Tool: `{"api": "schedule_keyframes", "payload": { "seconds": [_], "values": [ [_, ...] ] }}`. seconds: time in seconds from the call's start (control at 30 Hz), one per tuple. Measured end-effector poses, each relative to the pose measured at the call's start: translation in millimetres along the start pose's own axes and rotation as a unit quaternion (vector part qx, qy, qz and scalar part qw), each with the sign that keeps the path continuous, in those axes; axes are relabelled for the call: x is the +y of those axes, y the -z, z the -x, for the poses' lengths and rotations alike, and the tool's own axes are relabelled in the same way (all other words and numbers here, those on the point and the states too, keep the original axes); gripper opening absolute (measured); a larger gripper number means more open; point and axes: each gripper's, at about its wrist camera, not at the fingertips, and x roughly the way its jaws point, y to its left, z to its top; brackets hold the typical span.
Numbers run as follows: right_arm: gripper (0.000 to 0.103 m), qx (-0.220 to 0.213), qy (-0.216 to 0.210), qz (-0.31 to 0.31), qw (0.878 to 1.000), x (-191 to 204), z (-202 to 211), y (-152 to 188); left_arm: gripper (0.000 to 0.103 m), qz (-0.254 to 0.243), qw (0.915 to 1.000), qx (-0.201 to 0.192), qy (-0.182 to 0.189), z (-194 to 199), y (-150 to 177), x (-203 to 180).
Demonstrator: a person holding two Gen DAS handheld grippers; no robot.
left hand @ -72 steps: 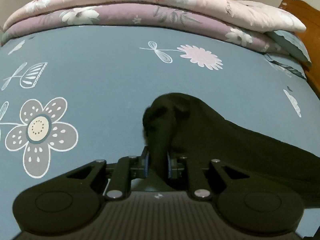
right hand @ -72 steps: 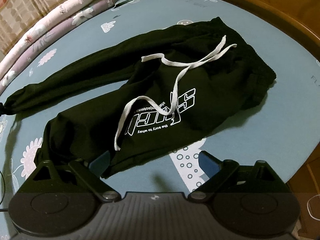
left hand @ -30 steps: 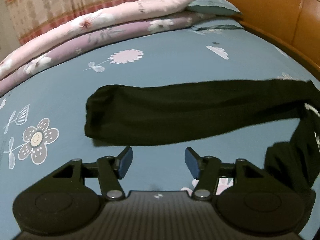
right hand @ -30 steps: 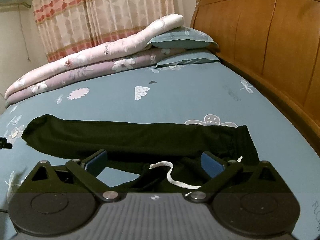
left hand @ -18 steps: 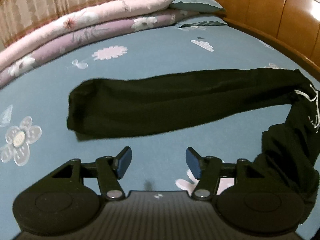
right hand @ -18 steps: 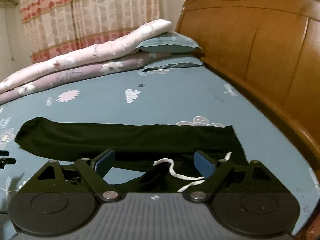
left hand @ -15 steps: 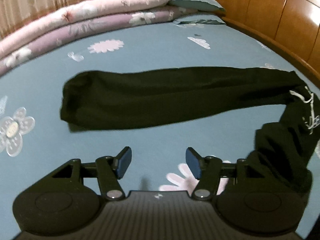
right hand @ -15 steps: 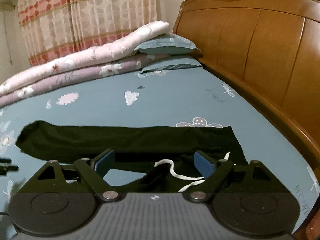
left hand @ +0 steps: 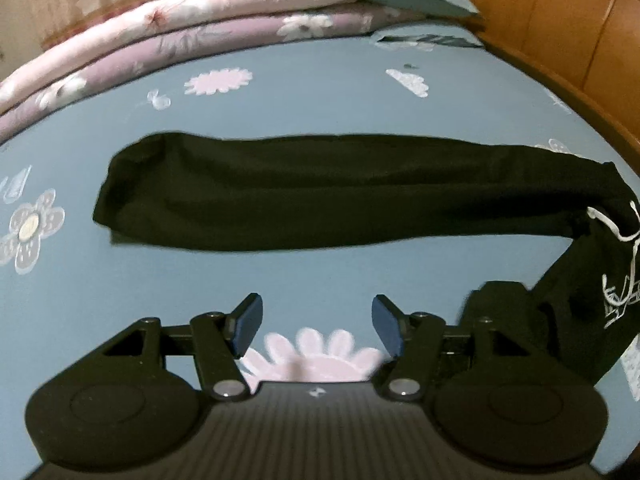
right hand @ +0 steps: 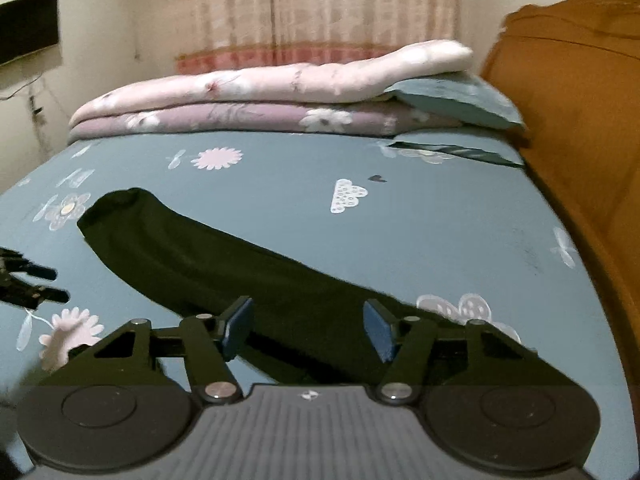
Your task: Fold clothes
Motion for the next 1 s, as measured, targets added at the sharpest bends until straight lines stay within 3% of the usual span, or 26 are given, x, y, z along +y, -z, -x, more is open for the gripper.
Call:
{"api": "schedule_keyframes", "payload": {
  "seconds": [0.2, 0.37, 0.43, 0.77, 1.0],
  "values": [
    [0.067, 0.013, -0.080, 0.046, 0.996, -15.6, -51.6, -27.2, 0.064, -0.007, 0.9997, 0.014, -0.020, -1.9, -23.0, -24.2],
    [0.066, 0.030, -0.138, 0.110, 0.984, -10.3, -86.1, -44.4, 0.064, 0.063, 0.9971, 0.030, -0.030, -15.3, -24.2, -30.1],
    [0.065, 0.035, -0.147, 0.137, 0.979, -5.2, -96.6, -48.7, 0.064, 0.072, 0.9964, 0.037, -0.025, -16.0, -19.6, -36.4],
    [0.063, 0.063, -0.166, 0.122, 0.976, -26.9, -138.8, -44.0, 0.065, 0.059, 0.9966, 0.037, -0.044, -18.1, -34.6, -56.3],
    [0.052, 0.102, -0.171, 0.102, 0.975, -51.1, -190.3, -46.1, 0.065, 0.021, 0.9982, 0.045, -0.033, -26.6, -39.1, -79.5]
  ]
}}
